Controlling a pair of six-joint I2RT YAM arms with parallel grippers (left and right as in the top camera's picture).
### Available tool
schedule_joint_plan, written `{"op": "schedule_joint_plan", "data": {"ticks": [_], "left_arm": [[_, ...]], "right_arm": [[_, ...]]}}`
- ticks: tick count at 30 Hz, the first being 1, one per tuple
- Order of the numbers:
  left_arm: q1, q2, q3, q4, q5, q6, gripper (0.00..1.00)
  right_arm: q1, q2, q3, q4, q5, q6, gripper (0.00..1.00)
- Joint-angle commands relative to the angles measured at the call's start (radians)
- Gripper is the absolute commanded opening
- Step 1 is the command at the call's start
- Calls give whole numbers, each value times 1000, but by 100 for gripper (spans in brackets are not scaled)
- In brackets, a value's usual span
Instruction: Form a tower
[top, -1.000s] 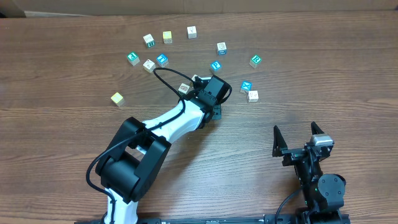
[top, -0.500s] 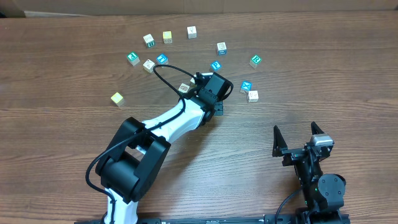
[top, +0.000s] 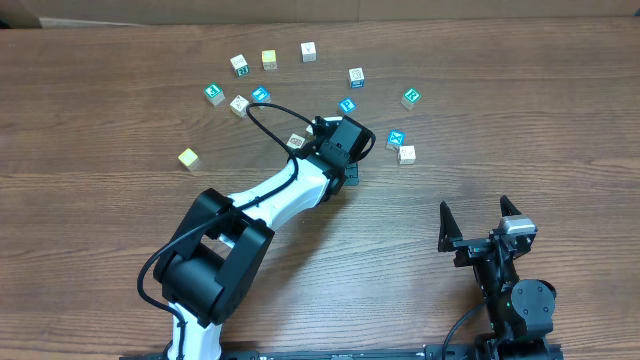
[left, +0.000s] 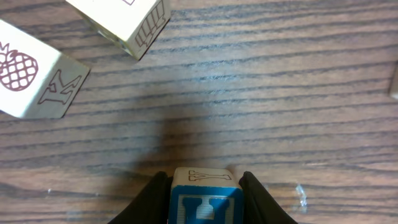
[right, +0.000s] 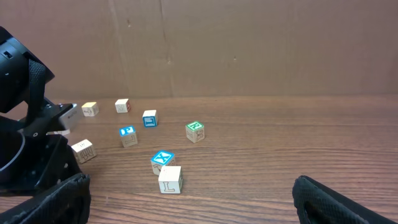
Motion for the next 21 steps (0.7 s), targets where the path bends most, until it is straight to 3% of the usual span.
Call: {"op": "schedule_joint_plan", "data": {"ticks": [1,8,15,21], "left_arm": [[-1,-54,13,-42,-19,32,25],[-1,-138,13,-163,-21,25,25],[0,-144,10,-316,-72,-114,25],[0,-140,-5,-335,-101,-188,24]], "right_arm": [[5,2,-10,6,0,3,100],[5,2,-10,6,0,3,100],[5,2,-10,6,0,3,100],[5,2,-10,6,0,3,100]]}}
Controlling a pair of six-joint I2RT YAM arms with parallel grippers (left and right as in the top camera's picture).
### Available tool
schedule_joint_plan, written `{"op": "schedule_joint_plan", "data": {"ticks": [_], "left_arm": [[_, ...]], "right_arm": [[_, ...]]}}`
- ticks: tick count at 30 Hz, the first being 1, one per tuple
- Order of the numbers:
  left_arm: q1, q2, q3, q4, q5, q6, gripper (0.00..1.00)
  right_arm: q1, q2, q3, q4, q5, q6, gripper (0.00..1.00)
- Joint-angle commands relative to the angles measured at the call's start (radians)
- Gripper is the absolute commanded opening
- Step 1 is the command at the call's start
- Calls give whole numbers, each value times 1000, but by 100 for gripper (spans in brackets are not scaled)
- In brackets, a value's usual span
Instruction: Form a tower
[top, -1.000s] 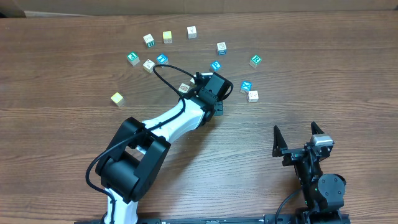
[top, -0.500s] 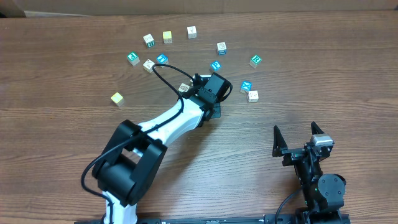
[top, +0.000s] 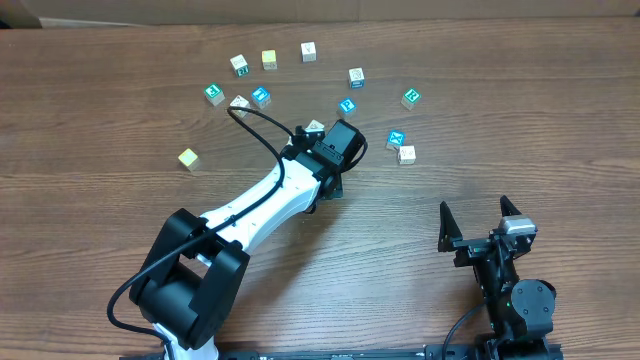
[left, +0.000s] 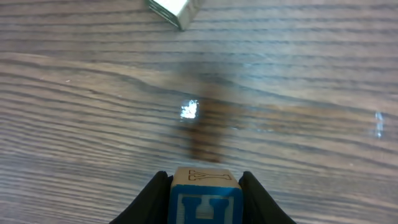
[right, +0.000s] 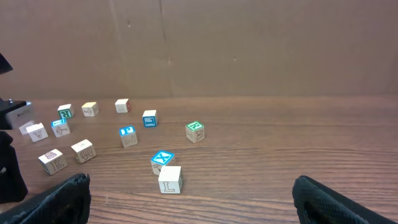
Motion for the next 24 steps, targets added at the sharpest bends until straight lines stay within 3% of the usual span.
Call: {"op": "schedule_joint_plan", "data": {"ticks": [1,8,12,18,24], "left_arm": [[0,-10,-14,7,-41,-93,24],[0,-6,-116,171,-40,-100,21],[0,-6,-129,191,-41,-78,20],[0,-6,-129,249,-50,80,17],[11,-5,-129,249,-92,113,17]], "right_arm": [[5,2,-10,6,1,3,100],[5,2,-10,6,1,3,100],[5,2,-10,6,1,3,100],[5,2,-10,6,1,3,100],[5,1,-10,6,1,3,100]]}}
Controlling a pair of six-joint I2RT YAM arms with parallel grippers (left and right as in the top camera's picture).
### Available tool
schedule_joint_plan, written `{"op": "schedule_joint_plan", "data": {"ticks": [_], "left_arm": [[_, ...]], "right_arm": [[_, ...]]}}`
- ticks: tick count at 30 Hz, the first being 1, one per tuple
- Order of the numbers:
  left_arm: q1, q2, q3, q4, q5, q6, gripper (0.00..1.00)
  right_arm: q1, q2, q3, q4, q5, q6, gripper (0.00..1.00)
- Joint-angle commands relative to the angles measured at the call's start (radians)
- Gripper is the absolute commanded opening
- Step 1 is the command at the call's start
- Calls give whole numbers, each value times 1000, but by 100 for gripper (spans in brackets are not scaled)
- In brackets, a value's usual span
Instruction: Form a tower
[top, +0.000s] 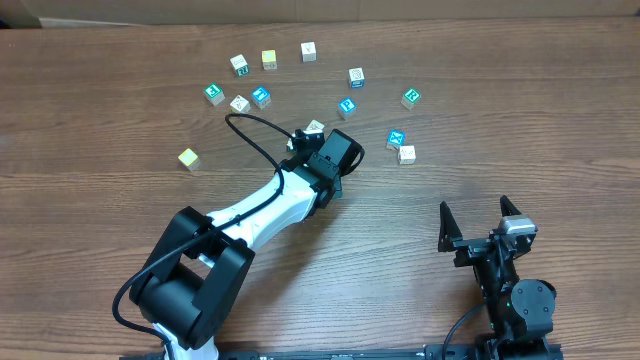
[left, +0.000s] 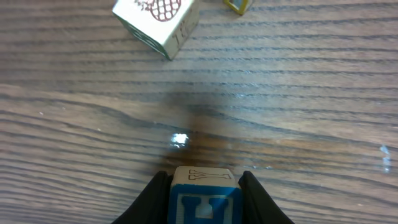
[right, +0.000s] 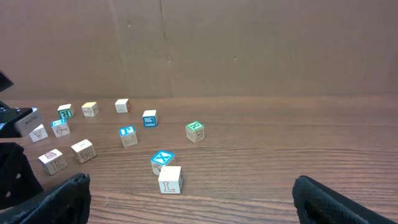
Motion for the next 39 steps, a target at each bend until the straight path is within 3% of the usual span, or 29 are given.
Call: {"op": "schedule_joint_plan", "data": {"ticks": [1,39], "left_arm": [[14,-6,-5,3,-42,64,17],[45,32,-5,37,32,59,18]], "right_arm": [[5,2,-10,5,1,3,100],[5,2,-10,5,1,3,100]]}}
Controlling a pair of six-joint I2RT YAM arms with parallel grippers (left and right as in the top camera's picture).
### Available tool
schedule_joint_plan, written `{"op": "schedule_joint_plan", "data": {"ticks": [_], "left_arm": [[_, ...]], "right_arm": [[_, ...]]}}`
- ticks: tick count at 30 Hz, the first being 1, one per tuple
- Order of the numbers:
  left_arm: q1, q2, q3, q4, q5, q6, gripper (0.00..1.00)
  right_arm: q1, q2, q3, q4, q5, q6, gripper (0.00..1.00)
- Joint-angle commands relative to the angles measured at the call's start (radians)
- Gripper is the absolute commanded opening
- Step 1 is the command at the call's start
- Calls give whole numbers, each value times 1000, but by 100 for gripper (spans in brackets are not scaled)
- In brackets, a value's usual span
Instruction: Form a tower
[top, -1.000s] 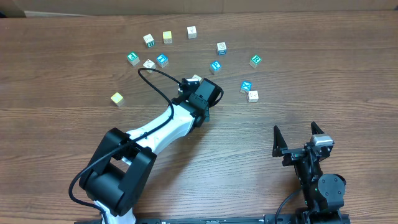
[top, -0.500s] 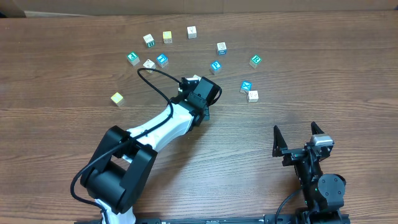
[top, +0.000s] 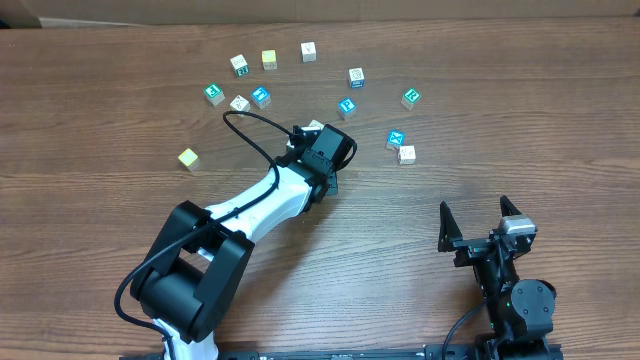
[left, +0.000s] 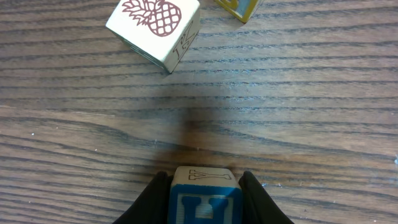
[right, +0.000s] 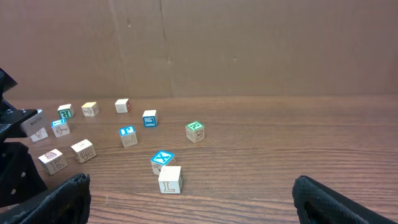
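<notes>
My left gripper (left: 205, 208) is shut on a blue block (left: 205, 198) with a white H on its face and a Y on its top, held low over the wood. A beige pineapple block (left: 155, 28) lies just ahead of it, with the corner of a yellow-edged block (left: 239, 7) past that. In the overhead view the left gripper (top: 326, 162) sits near the table's middle, beside two beige blocks (top: 308, 130). My right gripper (top: 482, 225) rests open at the near right, with nothing between its fingers (right: 62, 199).
Loose letter blocks lie in an arc across the far half of the table (top: 520, 120): a yellow one (top: 188, 158) at the left, a blue X block (top: 396, 139) and a white L block (right: 169, 179) at the right, and several more behind.
My left gripper, still shut on the blue H block, has shifted a little toward the pineapple block, which now sits larger and lower in the left wrist view. The right arm has not moved.
My left gripper held the blue H block at every moment. First two beige blocks lay at the upper left of its view. Then it was over bare wood with one block at the top edge. Then the pineapple block came into view, and it is now closer.
</notes>
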Motion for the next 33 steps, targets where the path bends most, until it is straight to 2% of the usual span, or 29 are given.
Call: {"op": "schedule_joint_plan", "data": {"ticks": [1,20,28,33], "left_arm": [[8,11,-5,0,-25,7,18],[15,11,-5,-11,-36,-15,18],[15,11,-5,-12,-36,-16,22],[15,11,-5,-12,-35,-16,36]], "right_arm": [[5,2,-10,5,1,3,100],[5,2,-10,5,1,3,100],[5,2,-10,5,1,3,100],[5,2,-10,5,1,3,100]]}}
